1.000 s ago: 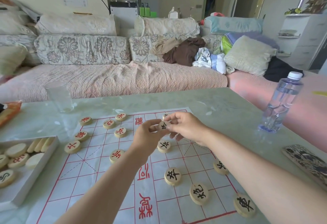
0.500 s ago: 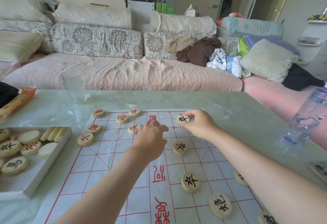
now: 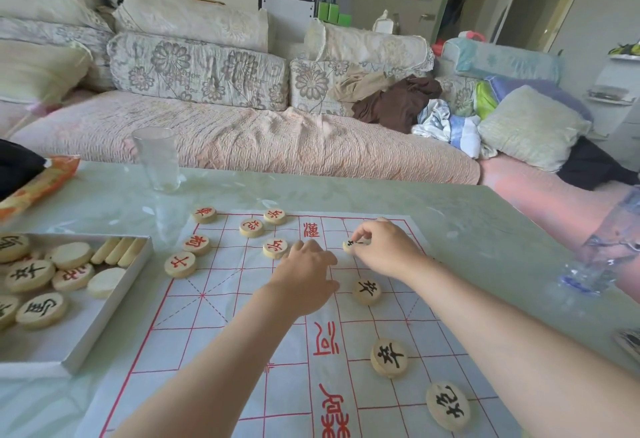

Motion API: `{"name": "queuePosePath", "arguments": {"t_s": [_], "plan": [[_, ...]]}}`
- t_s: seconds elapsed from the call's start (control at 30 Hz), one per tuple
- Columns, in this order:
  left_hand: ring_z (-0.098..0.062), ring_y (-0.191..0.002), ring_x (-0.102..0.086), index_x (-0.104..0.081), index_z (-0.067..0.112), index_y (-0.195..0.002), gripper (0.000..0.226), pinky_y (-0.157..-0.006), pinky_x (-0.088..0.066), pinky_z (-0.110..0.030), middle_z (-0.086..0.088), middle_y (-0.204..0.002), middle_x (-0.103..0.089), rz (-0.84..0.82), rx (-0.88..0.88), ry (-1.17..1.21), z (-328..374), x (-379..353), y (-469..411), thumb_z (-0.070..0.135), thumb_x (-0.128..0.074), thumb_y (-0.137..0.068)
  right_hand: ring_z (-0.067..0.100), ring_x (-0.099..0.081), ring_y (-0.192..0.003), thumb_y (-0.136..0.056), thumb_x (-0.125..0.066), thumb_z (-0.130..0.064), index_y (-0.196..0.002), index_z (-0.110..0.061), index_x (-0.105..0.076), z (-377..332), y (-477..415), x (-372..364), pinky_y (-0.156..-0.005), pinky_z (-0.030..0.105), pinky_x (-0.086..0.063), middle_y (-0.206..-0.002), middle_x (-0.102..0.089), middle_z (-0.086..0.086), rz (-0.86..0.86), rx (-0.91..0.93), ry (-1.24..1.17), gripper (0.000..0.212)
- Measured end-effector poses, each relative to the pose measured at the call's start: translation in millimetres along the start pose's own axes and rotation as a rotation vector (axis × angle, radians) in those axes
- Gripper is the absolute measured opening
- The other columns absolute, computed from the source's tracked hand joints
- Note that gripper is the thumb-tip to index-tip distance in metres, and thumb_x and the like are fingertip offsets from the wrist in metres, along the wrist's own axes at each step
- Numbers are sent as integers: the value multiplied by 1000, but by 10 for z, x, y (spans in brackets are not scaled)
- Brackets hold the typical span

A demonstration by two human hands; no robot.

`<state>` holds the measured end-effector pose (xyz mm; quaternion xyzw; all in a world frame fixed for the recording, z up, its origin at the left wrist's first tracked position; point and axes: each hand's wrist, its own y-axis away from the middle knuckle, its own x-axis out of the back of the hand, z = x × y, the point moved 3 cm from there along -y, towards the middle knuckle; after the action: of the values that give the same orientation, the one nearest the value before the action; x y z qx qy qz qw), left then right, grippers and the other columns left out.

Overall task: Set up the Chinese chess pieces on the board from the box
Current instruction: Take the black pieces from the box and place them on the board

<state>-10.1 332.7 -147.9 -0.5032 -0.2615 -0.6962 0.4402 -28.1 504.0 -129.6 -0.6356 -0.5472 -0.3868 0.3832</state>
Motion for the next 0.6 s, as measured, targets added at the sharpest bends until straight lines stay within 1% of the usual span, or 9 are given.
{"name": "queuePosePath", "arguments": {"t_s": [0.1,0.2,0.27,0.33,0.37,0.47,0.53,0.6], "plan": [[-21,-120,-37,-54,28,-130,44,-101,-37,-36,0,-128,-48,76,-3,38,-87,128,84,40,-61,-89,15,-58,-100,-87,-61,-34,-95,-35,-64,-178,43,17,-82,30,-46,-107,-55,-8,15,48,-1,8],[-21,-120,-38,-57,28,-126,40,-101,-37,-35,0,-123,-50,149,22,42,-247,341,255,38,-61,-88,13,-59,-95,-88,-60,-27,-92,-34,-65,-502,118,-11,-82,28,-47,-102,-62,-9,-3,105,-64,10],[-20,-117,-40,-57,28,-124,37,-96,-39,-32,2,-118,-51,189,58,58,-425,498,433,36,-61,-88,12,-61,-90,-88,-60,-23,-89,-33,-67,-782,158,-59,-78,25,-47,-93,-66,-12,-27,150,-114,11],[-17,-110,-43,-57,30,-122,34,-88,-39,-29,6,-110,-51,211,95,48,-640,653,645,37,-61,-88,12,-61,-86,-88,-61,-22,-89,-31,-69,-1085,192,-125,-75,25,-47,-84,-65,-13,-58,203,-133,12],[-16,-108,-44,-57,31,-121,33,-86,-39,-28,8,-106,-50,219,113,33,-760,729,755,38,-61,-88,13,-62,-86,-88,-62,-22,-90,-30,-70,-1240,210,-161,-76,25,-48,-83,-63,-14,-73,226,-135,12],[-17,-108,-47,-58,33,-117,31,-87,-39,-28,8,-106,-51,240,185,-3,-1141,949,1113,39,-61,-87,13,-63,-88,-88,-62,-22,-90,-31,-70,-1726,273,-303,-82,29,-52,-87,-65,-13,-112,306,-141,12],[-16,-106,-48,-60,34,-116,29,-86,-39,-27,7,-109,-52,255,234,-39,-1403,1101,1363,38,-61,-87,13,-62,-85,-89,-62,-21,-92,-27,-72,-2078,335,-425,-78,27,-50,-90,-68,-9,-145,366,-142,12],[-15,-99,-50,-62,33,-115,27,-80,-42,-27,8,-106,-53,284,298,-53,-1664,1237,1587,34,-61,-88,11,-59,-86,-90,-62,-20,-97,-23,-73,-2423,397,-558,-76,24,-46,-94,-66,-8,-174,417,-141,14]]}}
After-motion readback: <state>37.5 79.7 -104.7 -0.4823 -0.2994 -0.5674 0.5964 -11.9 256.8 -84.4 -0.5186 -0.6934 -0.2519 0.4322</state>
